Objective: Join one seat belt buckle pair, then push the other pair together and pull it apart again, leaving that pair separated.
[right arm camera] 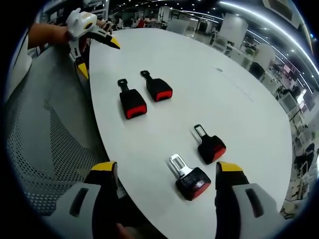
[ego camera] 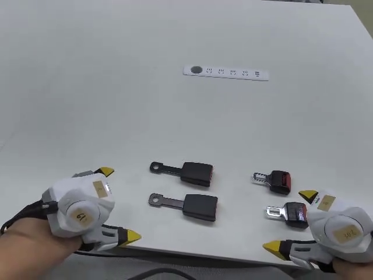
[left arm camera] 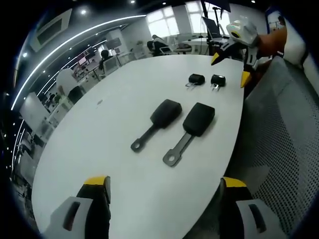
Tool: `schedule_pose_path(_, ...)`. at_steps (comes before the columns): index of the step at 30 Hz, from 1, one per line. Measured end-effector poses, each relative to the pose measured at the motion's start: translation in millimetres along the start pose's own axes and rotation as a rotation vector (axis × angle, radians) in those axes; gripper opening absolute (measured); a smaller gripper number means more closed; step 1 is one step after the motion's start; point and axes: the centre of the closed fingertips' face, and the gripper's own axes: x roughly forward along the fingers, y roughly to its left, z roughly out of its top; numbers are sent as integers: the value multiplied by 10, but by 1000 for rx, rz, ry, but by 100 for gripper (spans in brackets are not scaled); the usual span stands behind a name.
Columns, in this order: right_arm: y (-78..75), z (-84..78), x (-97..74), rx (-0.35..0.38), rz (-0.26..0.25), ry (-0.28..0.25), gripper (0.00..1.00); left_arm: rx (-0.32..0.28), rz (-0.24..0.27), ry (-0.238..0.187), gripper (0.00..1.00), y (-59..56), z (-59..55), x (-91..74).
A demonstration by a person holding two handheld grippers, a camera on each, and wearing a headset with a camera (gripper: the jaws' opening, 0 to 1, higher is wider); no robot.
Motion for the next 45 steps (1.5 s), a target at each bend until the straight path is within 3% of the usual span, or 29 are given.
schedule_pose_path(10,-10,16,-29,-24,1,0,76,44,-12,-1,90,-43,19,-6)
schedule_pose_path(19,-77,78,-68,-40,-2,-24,72,29,-5,-14,88,98,72,-65)
schedule_pose_path(22,-82,88,-74,-44,-1,-27,71,61,-3,-1,86,125,105,-50)
schedule_pose_path(29,-89,102,-95,-61,1,-29,67,116,-36,22,86,52,178,47)
schedule_pose_path(34,-88,86,-85,-56,11,-28,65,93,-53,25,79,33,215,121)
schedule_pose_path(36,-95,75,-66,-60,10,-25,64,125,-67,20,79,-20,247,183)
schedule_pose_path(45,-84,116,-22,-82,39,-23,59,171,-113,29,76,-152,373,358)
